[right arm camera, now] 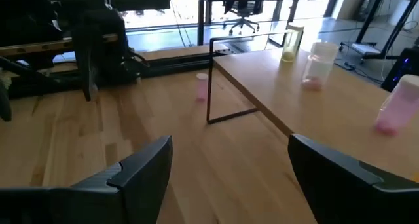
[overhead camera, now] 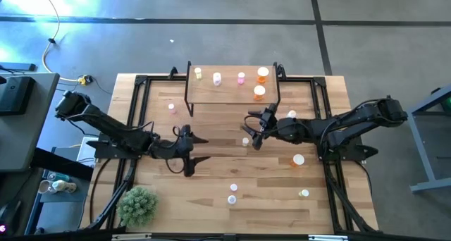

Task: Pick and place medicine bottles onto shelf by color
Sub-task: Put the left orange pill bottle aligned with the other orange pill bottle on the shelf

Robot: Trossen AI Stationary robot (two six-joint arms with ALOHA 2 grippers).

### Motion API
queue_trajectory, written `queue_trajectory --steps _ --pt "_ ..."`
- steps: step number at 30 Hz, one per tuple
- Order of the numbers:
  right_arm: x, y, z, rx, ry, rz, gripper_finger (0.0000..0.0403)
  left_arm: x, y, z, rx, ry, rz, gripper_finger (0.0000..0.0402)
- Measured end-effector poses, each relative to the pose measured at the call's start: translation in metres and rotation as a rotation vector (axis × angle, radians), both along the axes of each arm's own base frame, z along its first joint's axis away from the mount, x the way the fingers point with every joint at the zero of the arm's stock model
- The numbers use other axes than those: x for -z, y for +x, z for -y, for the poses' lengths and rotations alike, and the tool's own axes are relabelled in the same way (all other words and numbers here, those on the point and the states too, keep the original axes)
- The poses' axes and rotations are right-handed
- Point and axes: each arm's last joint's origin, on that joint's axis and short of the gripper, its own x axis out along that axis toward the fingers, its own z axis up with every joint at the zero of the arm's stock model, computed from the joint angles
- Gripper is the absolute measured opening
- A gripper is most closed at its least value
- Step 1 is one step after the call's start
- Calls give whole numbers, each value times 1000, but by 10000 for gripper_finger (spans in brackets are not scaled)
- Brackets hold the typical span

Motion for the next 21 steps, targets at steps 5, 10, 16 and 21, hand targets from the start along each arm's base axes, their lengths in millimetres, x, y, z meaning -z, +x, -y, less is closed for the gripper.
queue_trajectory --steps 5,10,16,21 --pt "0 0 0 2 6 4 296 -1 0 0 3 4 4 289" --pt "0 0 2 23 60 29 296 -7 4 -5 -3 27 67 289" --pt "1 0 2 35 90 37 295 -16 8 -9 56 35 143 289" --pt "5 -1 2 52 121 7 272 -13 7 -7 89 51 105 289"
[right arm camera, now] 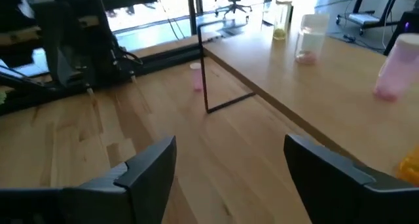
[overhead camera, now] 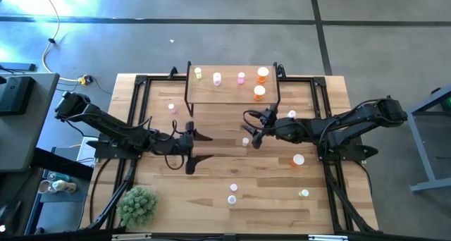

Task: Pick and place medicine bottles onto shelf by color
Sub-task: Put the left orange pill bottle aligned with the other orange pill bottle on the shelf

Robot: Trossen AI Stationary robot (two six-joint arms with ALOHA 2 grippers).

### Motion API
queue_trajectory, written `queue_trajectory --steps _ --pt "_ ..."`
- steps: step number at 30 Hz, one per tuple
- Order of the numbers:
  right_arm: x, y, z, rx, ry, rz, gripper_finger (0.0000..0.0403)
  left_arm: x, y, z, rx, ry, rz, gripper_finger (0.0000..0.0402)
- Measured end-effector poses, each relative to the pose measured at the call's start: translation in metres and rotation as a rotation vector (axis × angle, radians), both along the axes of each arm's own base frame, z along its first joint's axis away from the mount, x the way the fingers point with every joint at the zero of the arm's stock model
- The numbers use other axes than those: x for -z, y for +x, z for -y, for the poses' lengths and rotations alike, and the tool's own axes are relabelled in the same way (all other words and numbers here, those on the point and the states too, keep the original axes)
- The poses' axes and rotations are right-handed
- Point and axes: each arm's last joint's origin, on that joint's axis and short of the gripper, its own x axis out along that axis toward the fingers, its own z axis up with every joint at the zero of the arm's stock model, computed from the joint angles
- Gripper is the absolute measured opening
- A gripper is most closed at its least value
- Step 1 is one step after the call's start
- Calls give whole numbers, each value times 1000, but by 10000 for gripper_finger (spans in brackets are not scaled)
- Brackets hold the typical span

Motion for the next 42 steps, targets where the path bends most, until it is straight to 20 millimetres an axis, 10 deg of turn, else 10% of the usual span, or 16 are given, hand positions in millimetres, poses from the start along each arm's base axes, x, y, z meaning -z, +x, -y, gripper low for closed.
queue_trajectory --steps 23,42 --pt "8 -6 60 223 -20 -98 22 4 -2 -16 -208 154 -72 289" --pt "10 -16 102 332 -10 -131 2 5 -1 -35 -280 182 -99 289"
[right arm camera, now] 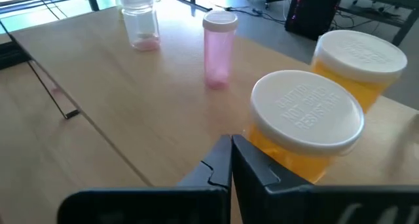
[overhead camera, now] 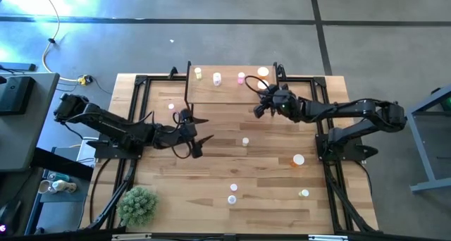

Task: Pick and place medicine bottles onto shelf by color
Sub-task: Put the left orange pill bottle aligned with the other orange pill bottle on the shelf, then put the bottom pink pill bottle aligned with the other pink pill bottle on the shelf

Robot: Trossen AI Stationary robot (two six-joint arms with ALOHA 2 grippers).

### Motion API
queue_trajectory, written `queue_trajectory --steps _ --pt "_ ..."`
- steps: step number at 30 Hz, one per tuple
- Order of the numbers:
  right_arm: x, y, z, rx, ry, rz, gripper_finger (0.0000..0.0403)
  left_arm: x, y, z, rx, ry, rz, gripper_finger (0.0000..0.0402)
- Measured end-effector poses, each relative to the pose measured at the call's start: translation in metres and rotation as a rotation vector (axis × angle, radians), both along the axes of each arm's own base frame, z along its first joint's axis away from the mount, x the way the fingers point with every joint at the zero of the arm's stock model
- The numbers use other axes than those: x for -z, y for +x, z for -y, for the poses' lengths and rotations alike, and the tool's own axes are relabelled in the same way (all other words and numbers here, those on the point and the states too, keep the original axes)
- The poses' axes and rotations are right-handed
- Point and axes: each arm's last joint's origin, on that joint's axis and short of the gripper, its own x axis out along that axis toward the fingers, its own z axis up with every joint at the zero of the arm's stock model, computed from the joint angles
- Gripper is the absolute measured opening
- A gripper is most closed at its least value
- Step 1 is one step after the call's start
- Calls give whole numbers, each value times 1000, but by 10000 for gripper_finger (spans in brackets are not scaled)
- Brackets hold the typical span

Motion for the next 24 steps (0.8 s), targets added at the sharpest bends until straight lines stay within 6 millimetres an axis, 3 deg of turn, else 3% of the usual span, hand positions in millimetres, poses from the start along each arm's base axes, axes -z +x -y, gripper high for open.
queue_trajectory --steps 12,24 --pt "-1 -4 13 -20 34 23 2 0 0 -11 -34 11 -9 289" --pt "-29 -17 -23 -323 83 93 2 -6 4 -8 34 -62 4 289"
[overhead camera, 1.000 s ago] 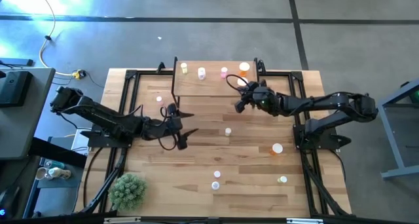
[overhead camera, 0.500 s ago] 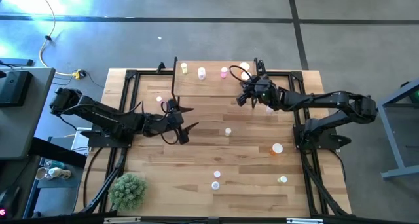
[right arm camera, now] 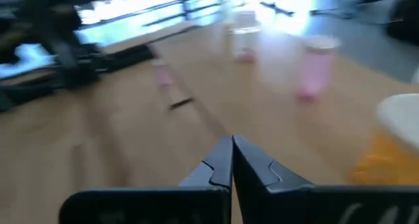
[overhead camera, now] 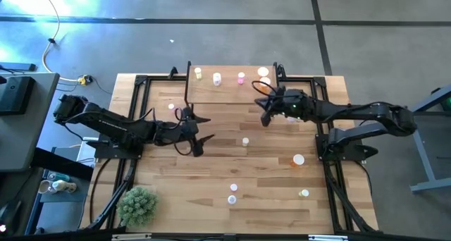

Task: Pick and place medicine bottles onto shelf by color
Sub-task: Put the bottom pink pill bottle aligned with the other pink pill bottle on the shelf

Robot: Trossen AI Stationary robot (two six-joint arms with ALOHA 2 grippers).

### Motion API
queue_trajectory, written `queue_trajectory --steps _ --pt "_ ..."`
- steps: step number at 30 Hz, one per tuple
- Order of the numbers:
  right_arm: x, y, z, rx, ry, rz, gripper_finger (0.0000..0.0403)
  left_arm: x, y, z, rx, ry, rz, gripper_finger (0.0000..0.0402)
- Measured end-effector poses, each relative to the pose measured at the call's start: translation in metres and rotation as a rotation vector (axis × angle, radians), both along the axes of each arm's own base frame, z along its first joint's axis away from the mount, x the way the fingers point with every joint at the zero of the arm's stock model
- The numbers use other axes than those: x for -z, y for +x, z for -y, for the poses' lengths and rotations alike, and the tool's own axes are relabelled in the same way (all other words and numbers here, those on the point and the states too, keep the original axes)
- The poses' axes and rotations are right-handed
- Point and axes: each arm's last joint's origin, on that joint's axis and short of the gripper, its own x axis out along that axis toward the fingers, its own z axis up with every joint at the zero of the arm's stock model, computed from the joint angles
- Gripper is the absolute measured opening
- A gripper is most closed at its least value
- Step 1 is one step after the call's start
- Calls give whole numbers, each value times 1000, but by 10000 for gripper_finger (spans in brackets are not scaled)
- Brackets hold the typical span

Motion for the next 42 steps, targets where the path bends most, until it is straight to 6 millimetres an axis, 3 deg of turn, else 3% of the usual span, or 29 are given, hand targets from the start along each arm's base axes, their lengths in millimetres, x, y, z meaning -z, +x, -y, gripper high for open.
queue_trajectory --steps 7,15,20,30,36,42 --pt "-5 0 -34 -292 146 32 42 -15 5 0 24 55 -131 289" --pt "1 -1 -62 -383 234 -22 152 -43 -4 0 1 0 -423 289" --pt "1 -1 -68 -414 208 -31 187 -52 -18 -1 -116 -135 -535 289" --pt "6 -3 -68 -437 161 -93 193 -18 -51 -3 -485 -369 -643 289" --pt "6 -3 -71 -509 128 -102 193 -6 -53 10 -456 -407 -643 289" --pt "11 12 -97 -636 74 -60 193 -7 -43 30 -336 -420 -537 289"
